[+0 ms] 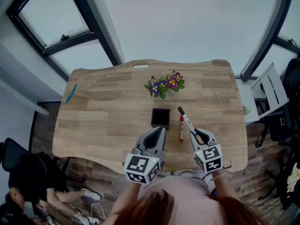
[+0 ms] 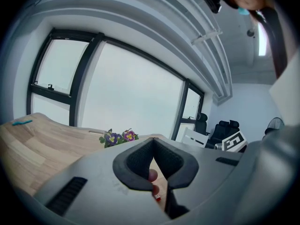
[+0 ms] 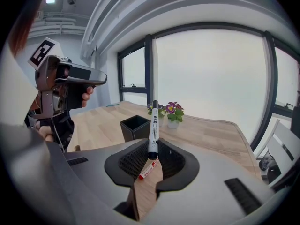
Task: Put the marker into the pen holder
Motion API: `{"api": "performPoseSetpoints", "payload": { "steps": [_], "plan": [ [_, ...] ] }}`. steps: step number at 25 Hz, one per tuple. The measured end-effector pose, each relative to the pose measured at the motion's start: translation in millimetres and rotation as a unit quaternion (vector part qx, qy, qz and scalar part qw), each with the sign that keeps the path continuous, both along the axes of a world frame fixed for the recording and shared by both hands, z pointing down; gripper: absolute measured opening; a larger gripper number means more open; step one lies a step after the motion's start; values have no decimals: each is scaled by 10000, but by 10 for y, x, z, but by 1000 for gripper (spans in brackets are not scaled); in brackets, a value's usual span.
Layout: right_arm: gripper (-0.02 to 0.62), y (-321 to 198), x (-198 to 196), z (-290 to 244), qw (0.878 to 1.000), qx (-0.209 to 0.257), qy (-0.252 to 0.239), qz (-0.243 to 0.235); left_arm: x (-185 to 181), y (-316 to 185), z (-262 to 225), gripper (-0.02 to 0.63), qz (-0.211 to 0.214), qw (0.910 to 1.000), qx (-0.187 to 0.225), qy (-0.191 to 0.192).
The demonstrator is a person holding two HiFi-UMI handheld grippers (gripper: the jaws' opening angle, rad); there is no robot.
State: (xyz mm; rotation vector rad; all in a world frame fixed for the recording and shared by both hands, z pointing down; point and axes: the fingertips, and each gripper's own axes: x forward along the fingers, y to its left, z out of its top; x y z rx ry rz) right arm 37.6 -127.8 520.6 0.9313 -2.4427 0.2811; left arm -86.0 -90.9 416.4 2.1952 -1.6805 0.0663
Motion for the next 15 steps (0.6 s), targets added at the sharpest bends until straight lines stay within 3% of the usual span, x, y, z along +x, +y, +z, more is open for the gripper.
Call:
{"api": "performPoseSetpoints", "payload": {
  "steps": [15],
  "plan": [
    [60,3,-500,28,9976,-140,117,-674,-354,62,40,2,-461,9989,13,68]
  ]
}}
